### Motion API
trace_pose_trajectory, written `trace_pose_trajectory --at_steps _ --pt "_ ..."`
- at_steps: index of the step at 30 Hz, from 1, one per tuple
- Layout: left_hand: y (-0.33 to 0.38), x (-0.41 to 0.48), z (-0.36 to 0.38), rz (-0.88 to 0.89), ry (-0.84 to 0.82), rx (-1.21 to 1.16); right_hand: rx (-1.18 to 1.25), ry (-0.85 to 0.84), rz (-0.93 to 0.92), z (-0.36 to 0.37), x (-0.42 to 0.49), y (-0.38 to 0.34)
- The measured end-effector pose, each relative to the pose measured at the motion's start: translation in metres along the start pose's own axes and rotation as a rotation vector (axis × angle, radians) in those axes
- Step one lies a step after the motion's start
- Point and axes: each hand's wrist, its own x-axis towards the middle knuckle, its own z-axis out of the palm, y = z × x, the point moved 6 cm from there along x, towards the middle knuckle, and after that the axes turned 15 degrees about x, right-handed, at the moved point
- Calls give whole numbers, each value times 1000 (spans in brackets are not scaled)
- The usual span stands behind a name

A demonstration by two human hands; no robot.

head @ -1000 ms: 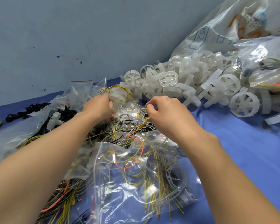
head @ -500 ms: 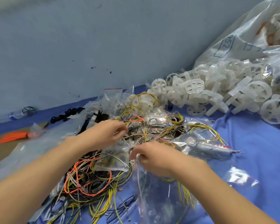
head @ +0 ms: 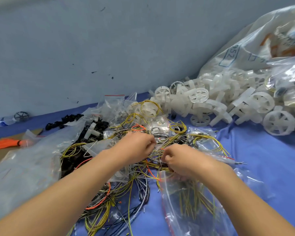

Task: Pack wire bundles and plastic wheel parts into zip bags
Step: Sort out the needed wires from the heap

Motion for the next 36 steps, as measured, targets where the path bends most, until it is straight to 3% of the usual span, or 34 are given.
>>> trace_pose_trajectory --at_steps 9,15,18,21,29,36 --pt "-29 20 22 -168 -310 87 -103 126 44 -17 -3 19" --pt "-31 20 20 -131 -353 162 -134 126 38 -16 -3 17" --pt "-27 18 21 -42 -341 94 -145 119 43 -15 -3 16" --pt "-29 13 25 -12 -435 -15 -141 114 50 -14 -3 16" --pt "-32 14 31 -152 -593 -146 -145 115 55 -14 -3 15" --pt "-34 17 32 -193 -701 -53 -139 111 52 -15 -3 16"
